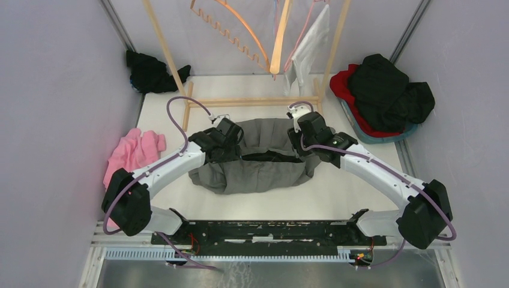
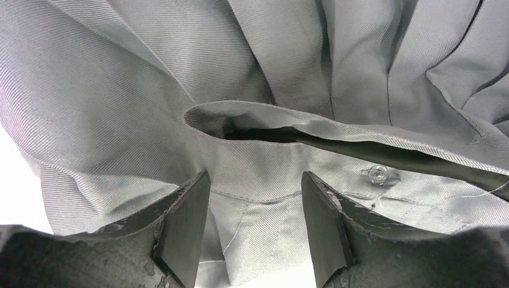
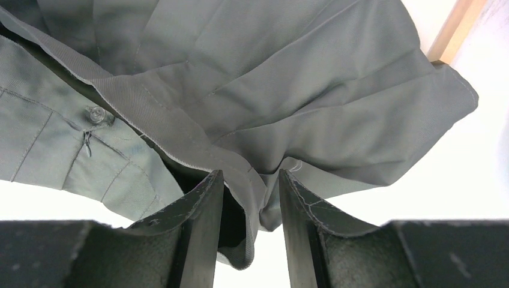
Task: Place the skirt on the hanger
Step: Flatten out the skirt at the center of the board.
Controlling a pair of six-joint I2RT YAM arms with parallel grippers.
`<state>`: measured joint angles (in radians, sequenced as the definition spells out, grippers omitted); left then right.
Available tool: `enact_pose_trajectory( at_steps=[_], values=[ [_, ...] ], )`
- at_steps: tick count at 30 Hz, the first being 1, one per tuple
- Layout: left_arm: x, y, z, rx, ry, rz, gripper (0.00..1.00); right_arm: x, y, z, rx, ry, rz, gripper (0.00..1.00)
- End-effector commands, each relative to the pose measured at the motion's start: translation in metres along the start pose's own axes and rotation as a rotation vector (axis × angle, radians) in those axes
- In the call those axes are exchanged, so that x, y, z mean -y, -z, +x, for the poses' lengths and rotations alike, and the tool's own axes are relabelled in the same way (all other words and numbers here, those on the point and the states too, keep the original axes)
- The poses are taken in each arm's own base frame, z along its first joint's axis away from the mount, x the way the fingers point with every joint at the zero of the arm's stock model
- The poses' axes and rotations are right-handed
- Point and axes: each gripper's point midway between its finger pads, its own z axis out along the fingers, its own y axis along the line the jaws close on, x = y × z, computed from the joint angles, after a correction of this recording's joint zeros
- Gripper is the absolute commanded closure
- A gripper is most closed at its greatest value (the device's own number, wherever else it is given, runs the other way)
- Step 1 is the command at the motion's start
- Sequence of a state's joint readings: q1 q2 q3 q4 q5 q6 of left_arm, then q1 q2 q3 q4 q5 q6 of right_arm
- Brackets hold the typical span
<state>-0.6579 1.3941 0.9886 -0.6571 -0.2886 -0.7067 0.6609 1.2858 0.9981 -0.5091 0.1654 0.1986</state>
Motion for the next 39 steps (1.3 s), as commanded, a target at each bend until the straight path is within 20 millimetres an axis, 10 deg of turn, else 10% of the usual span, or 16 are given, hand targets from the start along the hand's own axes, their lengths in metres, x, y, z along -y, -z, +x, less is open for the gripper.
enact_pose_trajectory(
  at_steps=[1, 28, 35, 39],
  values=[
    [-0.007, 0.005, -0.003, 0.028, 0.001, -0.022, 0.36, -0.009, 0.002, -0.027, 0.071, 0.011, -0.038, 0.55],
    [-0.016, -0.02, -0.025, 0.091, 0.045, -0.091, 0.3, -0.016, -0.029, -0.02, 0.013, 0.019, -0.049, 0.55],
    [-0.012, -0.022, -0.016, 0.056, 0.037, -0.028, 0.91, -0.017, -0.036, -0.016, -0.012, 0.019, -0.046, 0.59],
    [-0.008, -0.007, -0.024, 0.08, 0.035, 0.009, 0.97, -0.017, -0.035, -0.02, 0.0, 0.009, -0.042, 0.79]
  ],
)
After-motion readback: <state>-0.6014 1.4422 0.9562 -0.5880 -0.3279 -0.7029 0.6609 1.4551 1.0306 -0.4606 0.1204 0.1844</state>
